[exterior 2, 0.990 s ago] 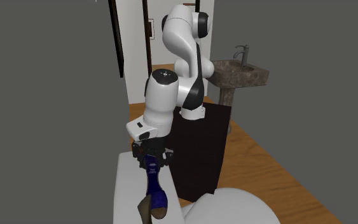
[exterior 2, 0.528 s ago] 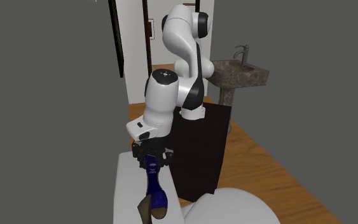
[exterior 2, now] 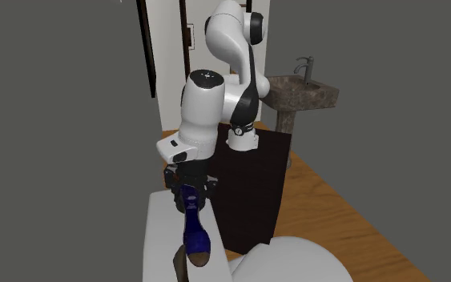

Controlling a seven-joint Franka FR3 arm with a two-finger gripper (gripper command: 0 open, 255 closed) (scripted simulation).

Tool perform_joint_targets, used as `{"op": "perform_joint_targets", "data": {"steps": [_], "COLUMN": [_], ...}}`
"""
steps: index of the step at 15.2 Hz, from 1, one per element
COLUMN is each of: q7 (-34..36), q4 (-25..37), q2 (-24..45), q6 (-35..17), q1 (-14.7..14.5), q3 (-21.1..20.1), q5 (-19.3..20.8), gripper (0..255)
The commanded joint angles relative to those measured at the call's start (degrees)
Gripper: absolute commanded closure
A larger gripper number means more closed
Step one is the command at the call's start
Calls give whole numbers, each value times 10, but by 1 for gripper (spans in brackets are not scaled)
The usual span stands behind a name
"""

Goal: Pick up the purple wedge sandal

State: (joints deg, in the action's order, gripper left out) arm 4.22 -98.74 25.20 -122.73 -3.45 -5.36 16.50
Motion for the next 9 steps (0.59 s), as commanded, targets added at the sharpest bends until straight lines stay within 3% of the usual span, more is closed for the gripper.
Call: {"op": "perform_joint_targets", "data": {"steps": [1,9], "q7": [-3,-13], "q4": [2,22], "q2": [-10,-29], "q6": [11,49], "q1": [0,1], "q3": [-1,-4], "q5": [-2,-10], "gripper": [255,255]}}
